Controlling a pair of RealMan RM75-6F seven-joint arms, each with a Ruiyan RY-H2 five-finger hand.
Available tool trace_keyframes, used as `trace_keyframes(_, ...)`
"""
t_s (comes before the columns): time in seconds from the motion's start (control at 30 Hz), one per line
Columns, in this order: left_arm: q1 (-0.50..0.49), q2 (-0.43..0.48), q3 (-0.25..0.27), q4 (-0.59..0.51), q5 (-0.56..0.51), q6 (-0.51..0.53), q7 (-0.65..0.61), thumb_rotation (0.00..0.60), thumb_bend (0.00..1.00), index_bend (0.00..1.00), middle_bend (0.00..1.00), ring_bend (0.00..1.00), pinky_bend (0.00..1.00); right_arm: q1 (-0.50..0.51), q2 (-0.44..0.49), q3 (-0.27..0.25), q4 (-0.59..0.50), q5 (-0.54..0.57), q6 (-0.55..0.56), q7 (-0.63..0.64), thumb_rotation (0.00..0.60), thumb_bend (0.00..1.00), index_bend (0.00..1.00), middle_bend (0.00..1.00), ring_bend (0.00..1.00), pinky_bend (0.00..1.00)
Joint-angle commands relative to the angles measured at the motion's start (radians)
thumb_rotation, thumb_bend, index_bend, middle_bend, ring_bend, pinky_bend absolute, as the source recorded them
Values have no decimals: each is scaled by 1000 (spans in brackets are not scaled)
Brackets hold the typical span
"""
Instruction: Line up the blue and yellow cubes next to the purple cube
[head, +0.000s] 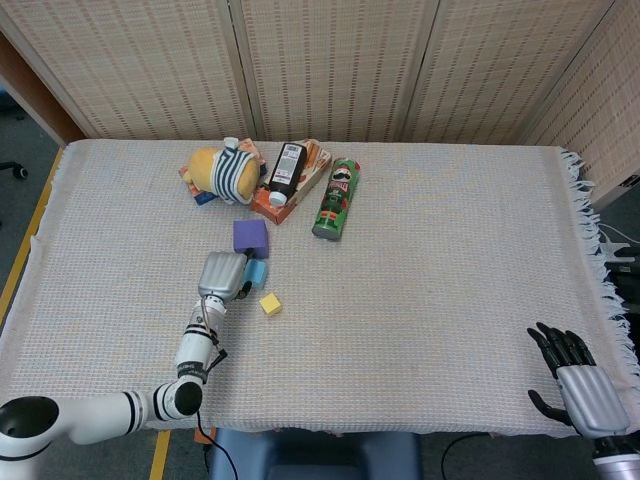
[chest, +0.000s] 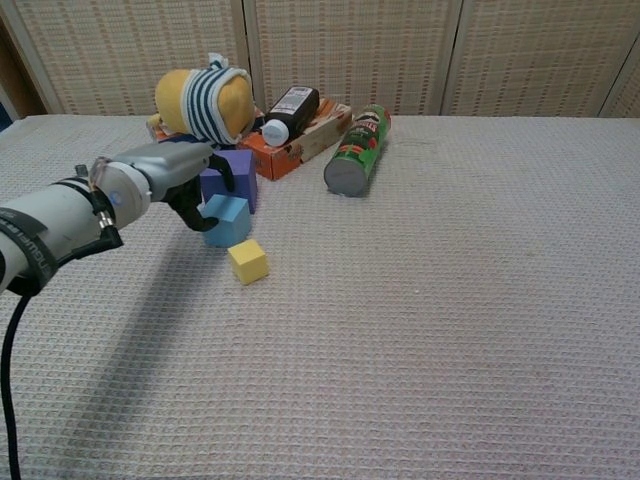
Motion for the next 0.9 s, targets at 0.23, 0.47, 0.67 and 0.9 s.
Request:
trace_keyframes(0.23,4,13,5,-21,11,3,-6,600,349,250,1000,1000,1000,-2,1,0,0,-1,3,1,600,38,0,0,0,0)
trace_keyframes(0.47,57,86,53,-190,127,83,-35,600,351,276,1000,1000,1000,-1,3,-4,-1,-11,3,5,600,39,0,0,0,0)
trace_keyframes(0.67,86,154,95,-300,79,59,-10,600,393,312,1000,1000,1000,-4,5,-11,-2,-25,10,7,600,39,0,0,0,0)
trace_keyframes(0.9,106,170,147,-307,107,28,-32,600,416,297,1000,1000,1000,-10,9,-10,-3,-28,24,13,600,38,0,0,0,0)
